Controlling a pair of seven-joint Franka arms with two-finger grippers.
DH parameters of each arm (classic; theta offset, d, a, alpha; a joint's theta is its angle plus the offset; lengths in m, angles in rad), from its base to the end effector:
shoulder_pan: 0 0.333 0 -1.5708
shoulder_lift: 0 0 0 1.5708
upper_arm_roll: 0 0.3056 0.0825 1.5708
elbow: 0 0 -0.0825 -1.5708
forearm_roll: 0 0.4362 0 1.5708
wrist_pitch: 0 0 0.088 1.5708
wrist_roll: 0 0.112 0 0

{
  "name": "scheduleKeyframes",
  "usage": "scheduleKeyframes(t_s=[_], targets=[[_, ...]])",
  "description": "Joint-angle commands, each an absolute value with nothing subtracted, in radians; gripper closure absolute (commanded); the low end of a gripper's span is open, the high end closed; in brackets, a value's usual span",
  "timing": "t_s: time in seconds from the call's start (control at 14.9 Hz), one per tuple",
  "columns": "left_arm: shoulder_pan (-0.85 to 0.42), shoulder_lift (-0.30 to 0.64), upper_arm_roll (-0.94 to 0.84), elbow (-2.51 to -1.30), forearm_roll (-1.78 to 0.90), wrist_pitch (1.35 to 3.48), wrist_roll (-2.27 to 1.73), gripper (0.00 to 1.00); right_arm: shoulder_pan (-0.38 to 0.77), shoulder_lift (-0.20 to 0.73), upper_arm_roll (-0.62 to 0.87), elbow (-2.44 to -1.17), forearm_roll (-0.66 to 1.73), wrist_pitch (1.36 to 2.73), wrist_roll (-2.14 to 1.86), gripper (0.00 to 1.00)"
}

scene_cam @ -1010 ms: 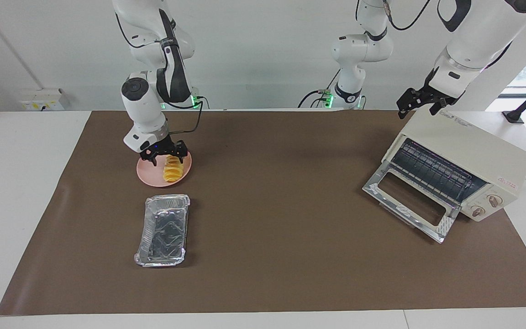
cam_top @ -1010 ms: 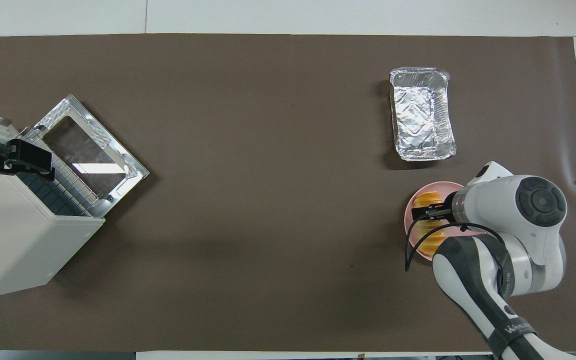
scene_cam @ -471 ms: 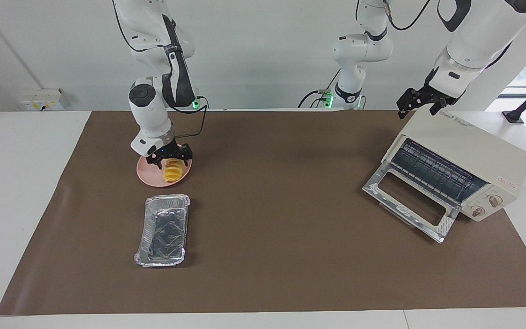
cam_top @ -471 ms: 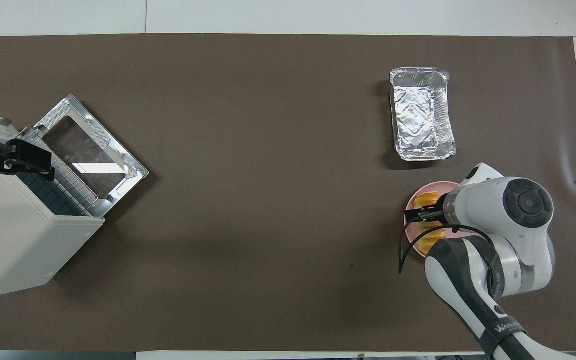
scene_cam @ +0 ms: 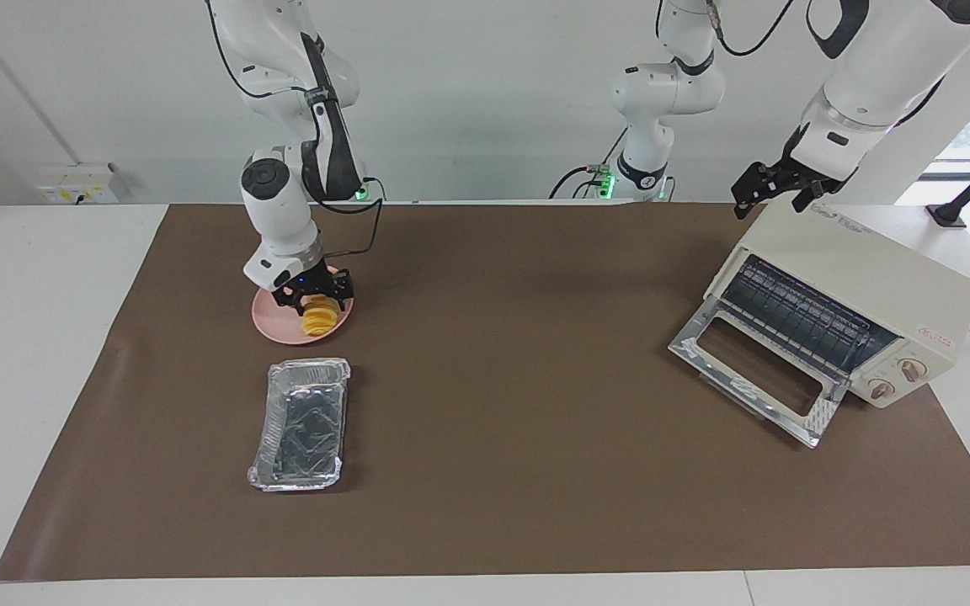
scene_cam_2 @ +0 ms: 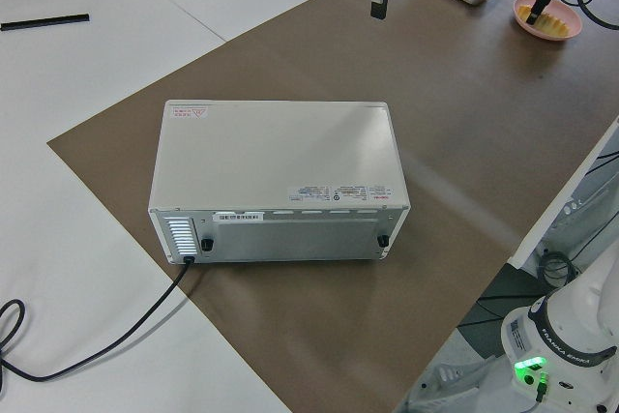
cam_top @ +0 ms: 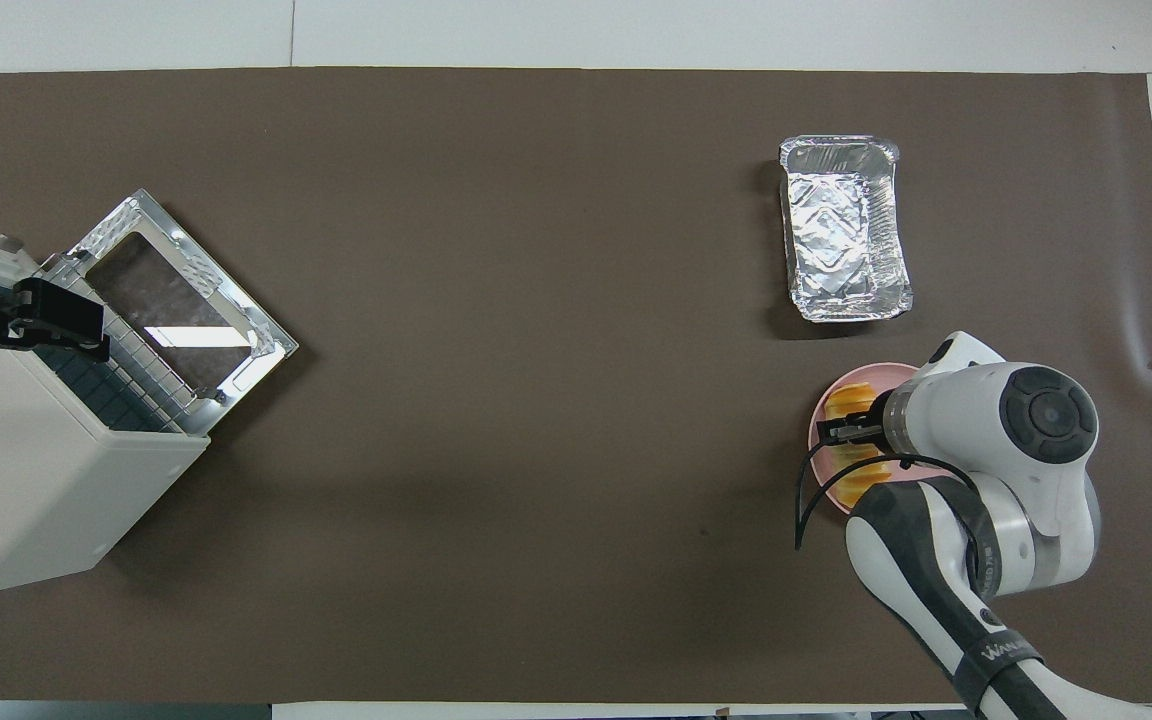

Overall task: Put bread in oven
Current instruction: 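Grasp the bread slices with the right gripper and lift them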

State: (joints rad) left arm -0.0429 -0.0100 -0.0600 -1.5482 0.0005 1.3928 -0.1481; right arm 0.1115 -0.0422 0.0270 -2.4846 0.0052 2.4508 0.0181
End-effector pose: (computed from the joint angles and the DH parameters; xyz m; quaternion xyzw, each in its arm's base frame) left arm 0.5805 -0.0600 0.6125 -0.9971 -0.0226 0.0720 0.0096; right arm 0.4976 0.0693 0.2498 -0.9983 -0.0582 -0.0041 0.0014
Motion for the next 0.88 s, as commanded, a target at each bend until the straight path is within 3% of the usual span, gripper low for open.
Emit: scheduleKeyframes(t_s=[0.0,0.47,0.81], targets=[[-0.035,-0.041,-0.058,-1.586,-0.020,1.411,-0.144,0.00,0.114,-0.041,0.026,-2.490,0.018,2.467,0.021,1.00],[-0.035,-0.041,-0.058,-1.586,-0.020,1.411,-0.144,0.00,0.114,-0.035,0.026,-2.462,0.018,2.436,0.018,1.00],[-0.035,-0.041,-0.058,-1.586,-0.020,1.411,-0.144,0.00,0.104,0.003,0.026,-2.220,0.018,2.145,0.014,1.00]])
